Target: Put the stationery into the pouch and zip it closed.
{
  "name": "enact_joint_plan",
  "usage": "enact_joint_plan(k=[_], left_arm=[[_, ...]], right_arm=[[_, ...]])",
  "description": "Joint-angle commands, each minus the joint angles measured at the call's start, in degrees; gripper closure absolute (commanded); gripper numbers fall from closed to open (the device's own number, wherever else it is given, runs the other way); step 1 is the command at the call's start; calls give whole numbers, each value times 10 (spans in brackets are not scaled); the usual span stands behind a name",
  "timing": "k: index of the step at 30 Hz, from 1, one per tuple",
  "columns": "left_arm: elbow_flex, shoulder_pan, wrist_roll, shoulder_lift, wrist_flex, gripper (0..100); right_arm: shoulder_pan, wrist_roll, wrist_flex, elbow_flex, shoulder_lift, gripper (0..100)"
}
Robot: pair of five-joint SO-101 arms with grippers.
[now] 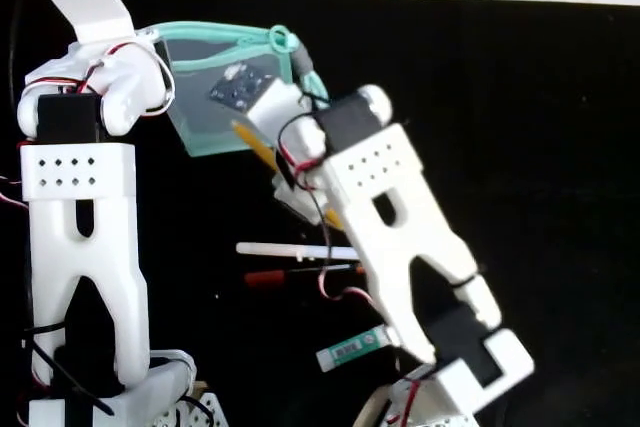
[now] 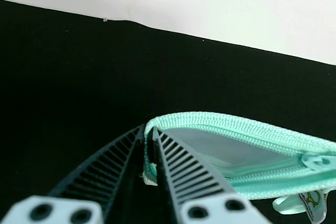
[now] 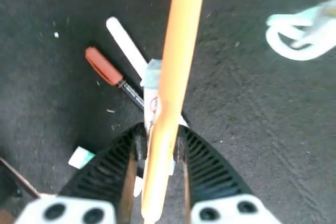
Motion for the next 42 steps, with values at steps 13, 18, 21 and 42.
enact_joint_plan(k=[13, 18, 21, 42], left_arm=[[-3, 0, 3, 12, 3, 993], [-3, 0, 3, 12, 3, 993], [-3, 0, 3, 12, 3, 993], [-2, 0, 3, 12, 3, 993]], right_arm=[[8, -195, -177, -93, -95, 991], [7, -215, -173, -287, -13, 991], [-2, -221, -154, -412, 46, 991], [-51, -225, -159, -829, 410, 991]])
